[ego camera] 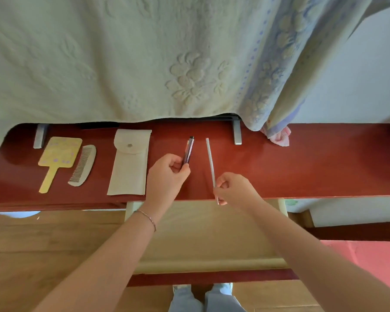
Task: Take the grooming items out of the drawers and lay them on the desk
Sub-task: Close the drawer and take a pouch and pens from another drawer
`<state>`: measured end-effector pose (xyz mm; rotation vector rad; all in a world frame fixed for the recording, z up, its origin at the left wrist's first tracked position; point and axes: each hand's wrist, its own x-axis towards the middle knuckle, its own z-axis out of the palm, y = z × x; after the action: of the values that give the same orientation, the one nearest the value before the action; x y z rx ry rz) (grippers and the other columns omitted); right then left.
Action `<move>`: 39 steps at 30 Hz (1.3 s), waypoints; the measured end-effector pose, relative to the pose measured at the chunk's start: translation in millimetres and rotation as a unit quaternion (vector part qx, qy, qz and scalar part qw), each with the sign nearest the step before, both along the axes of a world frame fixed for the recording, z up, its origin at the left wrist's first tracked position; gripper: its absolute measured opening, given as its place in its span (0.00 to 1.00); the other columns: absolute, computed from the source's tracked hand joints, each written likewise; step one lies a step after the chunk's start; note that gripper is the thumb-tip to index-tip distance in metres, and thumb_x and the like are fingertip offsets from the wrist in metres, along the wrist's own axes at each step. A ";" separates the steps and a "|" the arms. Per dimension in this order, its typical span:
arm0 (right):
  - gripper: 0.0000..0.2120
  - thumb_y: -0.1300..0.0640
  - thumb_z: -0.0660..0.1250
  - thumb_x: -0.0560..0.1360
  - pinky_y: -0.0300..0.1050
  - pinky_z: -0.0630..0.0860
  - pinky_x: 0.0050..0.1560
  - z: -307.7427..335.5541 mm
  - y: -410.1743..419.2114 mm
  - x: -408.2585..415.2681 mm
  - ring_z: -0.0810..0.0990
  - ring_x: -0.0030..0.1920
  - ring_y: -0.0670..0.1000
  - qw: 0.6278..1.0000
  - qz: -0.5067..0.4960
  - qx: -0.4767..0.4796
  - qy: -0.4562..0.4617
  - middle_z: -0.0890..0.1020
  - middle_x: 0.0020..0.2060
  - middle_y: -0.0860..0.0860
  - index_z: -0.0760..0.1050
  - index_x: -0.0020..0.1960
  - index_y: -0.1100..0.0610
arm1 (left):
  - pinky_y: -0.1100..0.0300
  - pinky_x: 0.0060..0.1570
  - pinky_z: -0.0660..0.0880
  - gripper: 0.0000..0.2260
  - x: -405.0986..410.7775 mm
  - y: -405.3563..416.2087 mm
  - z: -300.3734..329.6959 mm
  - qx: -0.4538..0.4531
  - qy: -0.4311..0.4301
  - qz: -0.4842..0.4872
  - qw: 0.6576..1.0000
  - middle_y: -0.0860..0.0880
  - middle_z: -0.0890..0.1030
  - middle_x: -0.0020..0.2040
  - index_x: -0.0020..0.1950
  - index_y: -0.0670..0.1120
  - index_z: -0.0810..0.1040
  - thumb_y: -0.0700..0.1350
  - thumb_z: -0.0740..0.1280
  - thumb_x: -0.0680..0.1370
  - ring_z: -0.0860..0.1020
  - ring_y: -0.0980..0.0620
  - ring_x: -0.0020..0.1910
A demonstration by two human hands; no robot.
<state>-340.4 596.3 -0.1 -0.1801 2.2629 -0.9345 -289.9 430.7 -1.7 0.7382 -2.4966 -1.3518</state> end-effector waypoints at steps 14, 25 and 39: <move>0.10 0.60 0.63 0.73 0.40 0.76 0.33 -15.4 -110.9 -38.0 0.82 0.31 0.52 0.989 0.037 0.141 -0.008 0.79 0.27 0.53 0.68 0.34 0.59 | 0.61 0.28 0.65 0.09 -48.3 -52.6 -38.6 -0.118 -0.214 -0.012 0.970 0.50 0.72 0.29 0.34 0.45 0.72 0.45 0.67 0.73 0.71 0.52 0.28; 0.11 0.62 0.61 0.74 0.39 0.75 0.31 -20.3 -115.7 -35.9 0.79 0.27 0.51 0.985 0.031 0.168 -0.004 0.78 0.25 0.53 0.68 0.33 0.59 | 0.58 0.35 0.71 0.11 -52.9 -53.1 -52.2 -0.105 -0.215 0.001 0.971 0.45 0.77 0.36 0.44 0.39 0.76 0.46 0.69 0.71 0.78 0.44 0.38; 0.31 0.44 0.62 0.75 0.44 0.62 0.68 -8.0 8.5 26.4 0.62 0.70 0.50 0.944 0.213 0.089 0.236 0.66 0.70 0.50 0.58 0.73 0.54 | 0.54 0.61 0.68 0.29 50.1 -15.1 -40.2 -0.338 0.026 -0.294 0.893 0.47 0.77 0.60 0.64 0.44 0.71 0.61 0.66 0.70 0.75 0.49 0.59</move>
<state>-313.9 604.8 -8.1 -0.8539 2.5671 -0.4858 -239.8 415.5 -41.9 -0.2188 -2.9659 -0.4828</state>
